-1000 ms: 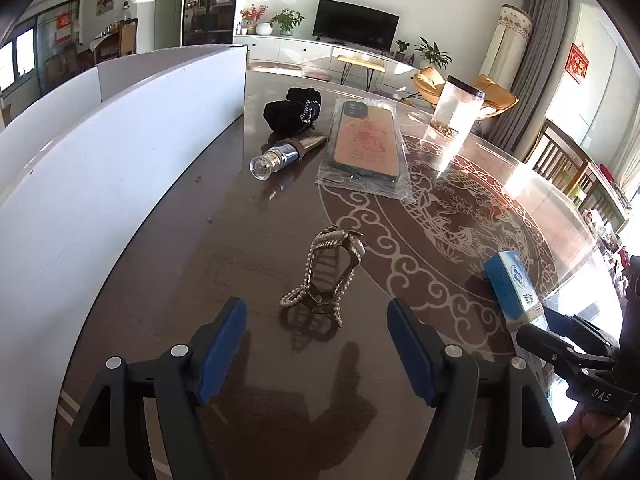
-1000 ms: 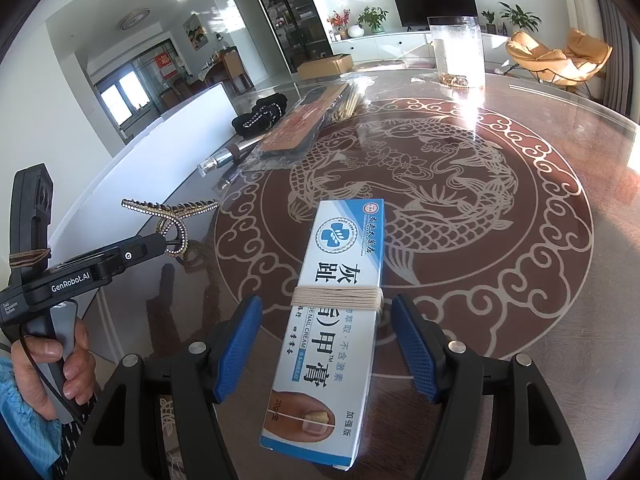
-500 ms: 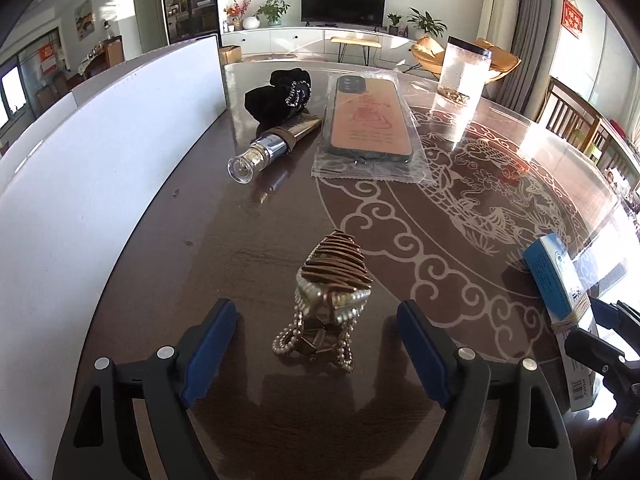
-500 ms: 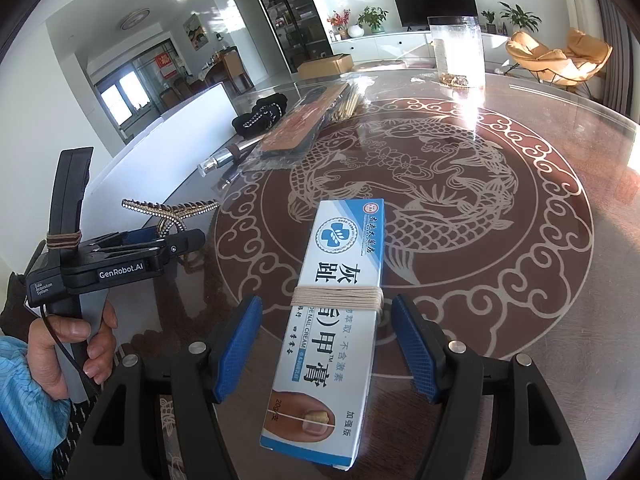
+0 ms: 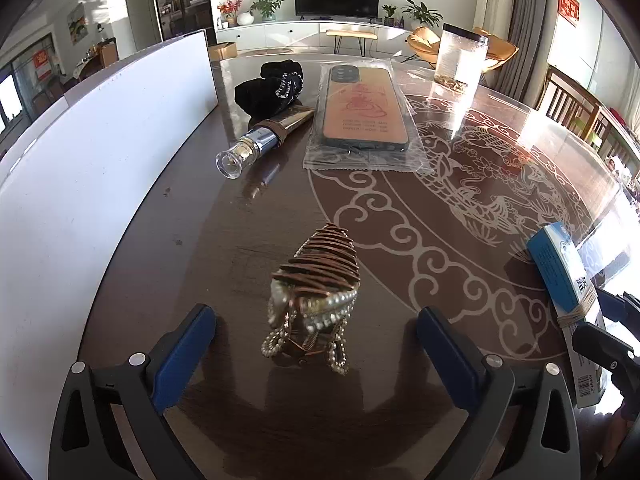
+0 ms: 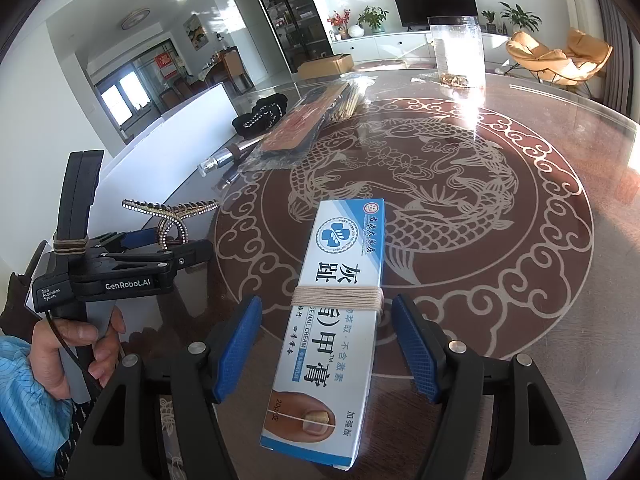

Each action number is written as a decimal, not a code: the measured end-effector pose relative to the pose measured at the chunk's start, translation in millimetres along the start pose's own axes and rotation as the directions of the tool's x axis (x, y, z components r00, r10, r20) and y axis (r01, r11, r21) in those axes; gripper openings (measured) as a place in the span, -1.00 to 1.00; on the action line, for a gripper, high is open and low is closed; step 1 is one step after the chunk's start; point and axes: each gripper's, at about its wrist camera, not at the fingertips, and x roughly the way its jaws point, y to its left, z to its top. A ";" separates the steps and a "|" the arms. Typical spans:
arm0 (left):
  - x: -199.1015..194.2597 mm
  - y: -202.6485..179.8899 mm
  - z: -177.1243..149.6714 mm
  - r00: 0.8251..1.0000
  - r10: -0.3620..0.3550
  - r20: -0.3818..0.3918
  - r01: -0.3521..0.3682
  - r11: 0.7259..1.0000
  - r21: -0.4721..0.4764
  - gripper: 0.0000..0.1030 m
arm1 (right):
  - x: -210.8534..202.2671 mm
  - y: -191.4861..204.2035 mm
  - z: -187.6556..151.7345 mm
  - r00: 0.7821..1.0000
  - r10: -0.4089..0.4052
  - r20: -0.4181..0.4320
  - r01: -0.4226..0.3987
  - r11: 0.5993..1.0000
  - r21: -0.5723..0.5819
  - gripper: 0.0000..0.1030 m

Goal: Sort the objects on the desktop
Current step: 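Carry the claw clip and medicine box toward the white bin with both tools, then open both tools to drop claw clip and medicine box into the bin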

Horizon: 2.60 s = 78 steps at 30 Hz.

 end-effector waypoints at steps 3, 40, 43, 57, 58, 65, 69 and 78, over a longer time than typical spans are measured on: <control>0.1 -0.2 0.2 1.000 0.000 0.000 0.000 1.000 0.000 1.00 | -0.1 -0.1 0.0 1.000 0.000 0.000 0.000 1.000 0.000 0.33; -168.3 112.6 -5.1 0.959 -0.112 0.259 0.174 0.958 -0.227 -0.54 | -59.0 62.9 63.5 0.999 -0.027 0.040 0.034 0.981 -0.190 -0.13; -190.2 154.2 -3.9 0.964 -0.034 0.265 0.107 0.957 -0.269 -0.54 | -54.7 106.6 95.3 0.998 0.030 0.059 -0.013 0.964 -0.267 -0.13; -155.4 327.8 -25.7 0.991 0.136 0.009 -0.114 0.861 -0.495 -0.54 | 73.4 380.9 196.9 0.953 0.297 -0.068 -0.287 0.802 -0.524 -0.13; -148.7 330.8 -26.6 0.992 0.129 -0.006 -0.114 0.859 -0.499 -0.54 | 90.5 390.4 195.2 0.956 0.281 -0.088 -0.284 0.799 -0.530 -0.13; -119.1 328.0 -25.6 0.984 0.158 -0.081 -0.177 0.858 -0.482 0.17 | 171.8 404.6 187.9 0.955 0.225 -0.195 -0.293 0.830 -0.475 0.54; -133.1 319.4 -28.6 0.966 0.256 -0.035 -0.242 0.851 -0.467 0.49 | 164.4 383.3 192.9 0.943 0.292 -0.163 -0.333 0.854 -0.400 0.56; -194.6 266.0 -7.5 0.935 0.332 0.127 -0.252 0.872 -0.419 0.52 | 87.2 297.4 184.6 0.947 0.322 -0.006 -0.302 0.882 -0.362 0.75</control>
